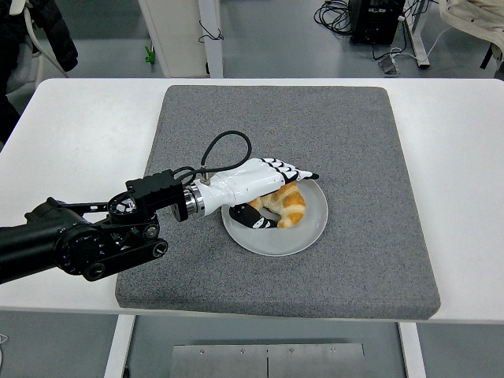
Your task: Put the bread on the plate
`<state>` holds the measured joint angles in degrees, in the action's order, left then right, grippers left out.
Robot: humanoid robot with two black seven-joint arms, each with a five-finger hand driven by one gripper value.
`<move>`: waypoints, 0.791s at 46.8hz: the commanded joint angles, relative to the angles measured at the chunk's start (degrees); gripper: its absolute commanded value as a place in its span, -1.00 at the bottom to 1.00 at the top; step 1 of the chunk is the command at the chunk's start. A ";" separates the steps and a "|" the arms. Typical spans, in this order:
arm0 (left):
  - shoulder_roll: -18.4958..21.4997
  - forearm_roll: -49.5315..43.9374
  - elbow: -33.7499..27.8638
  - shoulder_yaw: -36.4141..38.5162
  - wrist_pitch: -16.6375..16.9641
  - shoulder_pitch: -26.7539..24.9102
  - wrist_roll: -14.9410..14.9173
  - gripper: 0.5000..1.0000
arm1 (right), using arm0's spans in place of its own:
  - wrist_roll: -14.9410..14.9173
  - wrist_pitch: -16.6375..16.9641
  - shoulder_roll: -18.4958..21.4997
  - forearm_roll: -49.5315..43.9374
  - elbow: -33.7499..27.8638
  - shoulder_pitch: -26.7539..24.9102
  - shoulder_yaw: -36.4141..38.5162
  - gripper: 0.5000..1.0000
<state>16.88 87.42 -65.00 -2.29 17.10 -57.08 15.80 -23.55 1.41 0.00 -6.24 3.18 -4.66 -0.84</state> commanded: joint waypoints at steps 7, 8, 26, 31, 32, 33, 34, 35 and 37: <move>1.84 -8.83 -0.30 -0.88 -3.38 -1.18 2.39 0.79 | 0.00 0.00 0.00 0.00 -0.01 0.00 -0.04 1.00; 2.10 -9.62 -0.39 -0.88 -3.91 -1.45 2.65 0.79 | 0.00 0.00 0.00 0.00 0.07 0.00 -0.04 1.00; 3.42 -25.80 -0.65 -10.54 -8.92 -2.07 3.71 0.90 | 0.00 0.00 0.00 0.00 -0.01 0.00 0.05 1.00; 4.04 -30.54 -0.56 -12.74 -8.92 -1.98 3.45 0.91 | 0.00 0.00 0.00 0.00 -0.01 0.00 0.05 1.00; 4.04 -31.77 -0.48 -13.09 -8.92 -1.98 3.45 0.91 | 0.00 0.00 0.00 0.00 -0.01 0.00 0.05 1.00; 4.04 -33.00 -0.30 -13.44 -8.84 -1.98 3.45 0.91 | 0.00 0.00 0.00 0.00 -0.01 0.00 -0.04 1.00; 4.04 -34.23 -0.04 -13.62 -8.84 -1.98 3.36 0.91 | 0.00 0.00 0.00 0.00 -0.01 0.00 0.05 1.00; 4.04 -35.46 0.14 -13.71 -8.84 -2.07 3.27 0.91 | 0.00 0.00 0.00 0.00 -0.01 0.00 0.05 1.00; 4.04 -37.57 0.49 -13.97 -8.84 -2.15 3.18 0.91 | 0.00 0.00 0.00 0.00 -0.01 0.00 -0.04 1.00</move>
<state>20.92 53.06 -65.04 -15.83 8.22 -59.07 19.15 -23.56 1.41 0.00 -6.24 3.16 -4.66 -0.83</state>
